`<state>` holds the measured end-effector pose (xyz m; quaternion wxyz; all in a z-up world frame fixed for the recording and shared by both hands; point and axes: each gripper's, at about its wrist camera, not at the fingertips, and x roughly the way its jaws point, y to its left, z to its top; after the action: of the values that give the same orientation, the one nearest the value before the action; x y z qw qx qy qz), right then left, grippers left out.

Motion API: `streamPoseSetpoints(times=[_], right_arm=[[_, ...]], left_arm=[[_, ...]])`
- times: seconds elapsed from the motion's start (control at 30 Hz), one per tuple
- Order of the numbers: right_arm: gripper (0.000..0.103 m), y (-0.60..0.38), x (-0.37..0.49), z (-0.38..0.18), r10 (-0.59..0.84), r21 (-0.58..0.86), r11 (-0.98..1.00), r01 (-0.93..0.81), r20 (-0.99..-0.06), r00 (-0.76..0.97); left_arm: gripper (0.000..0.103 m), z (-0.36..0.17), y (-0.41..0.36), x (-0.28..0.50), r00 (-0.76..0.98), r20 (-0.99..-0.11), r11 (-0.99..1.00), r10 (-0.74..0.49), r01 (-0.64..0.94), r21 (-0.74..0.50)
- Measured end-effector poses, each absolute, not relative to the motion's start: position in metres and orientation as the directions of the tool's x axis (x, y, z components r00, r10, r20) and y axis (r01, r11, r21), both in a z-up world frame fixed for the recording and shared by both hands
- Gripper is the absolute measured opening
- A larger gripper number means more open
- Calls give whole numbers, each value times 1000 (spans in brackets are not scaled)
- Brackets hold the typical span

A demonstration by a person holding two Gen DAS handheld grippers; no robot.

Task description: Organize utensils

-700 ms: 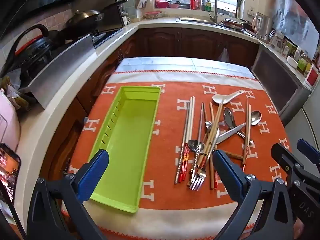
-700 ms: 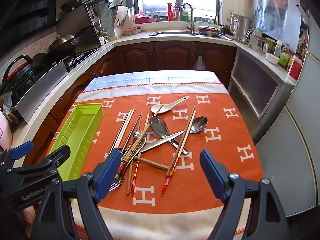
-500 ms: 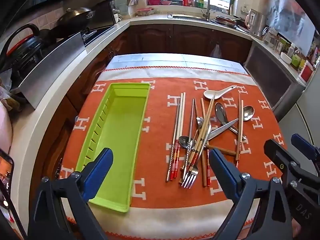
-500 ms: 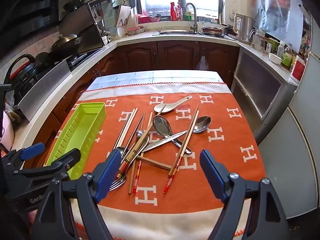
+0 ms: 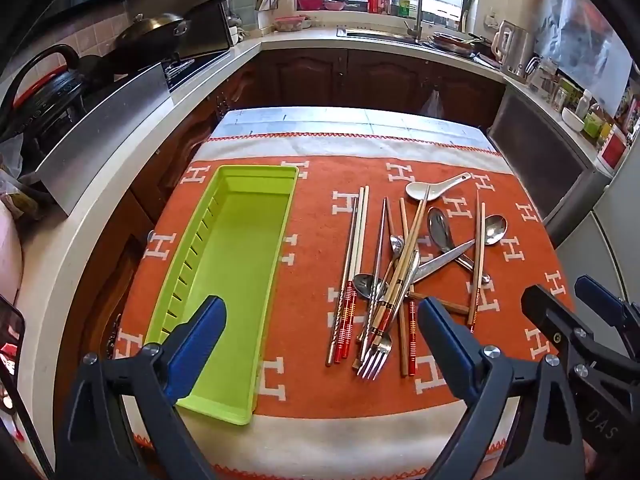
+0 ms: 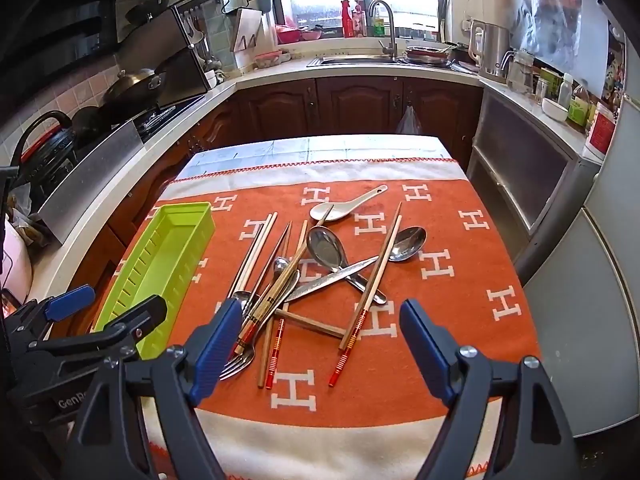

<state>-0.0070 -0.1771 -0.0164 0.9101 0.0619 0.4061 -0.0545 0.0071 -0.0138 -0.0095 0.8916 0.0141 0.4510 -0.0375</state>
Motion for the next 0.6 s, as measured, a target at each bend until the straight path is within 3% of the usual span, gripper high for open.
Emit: streamPoseSetpoints(times=[0.6], right_arm=[[81, -184, -5, -24, -31, 90, 984, 152, -760, 649]], left_arm=[[96, -10, -18, 7, 587, -809, 997, -28, 76, 20]])
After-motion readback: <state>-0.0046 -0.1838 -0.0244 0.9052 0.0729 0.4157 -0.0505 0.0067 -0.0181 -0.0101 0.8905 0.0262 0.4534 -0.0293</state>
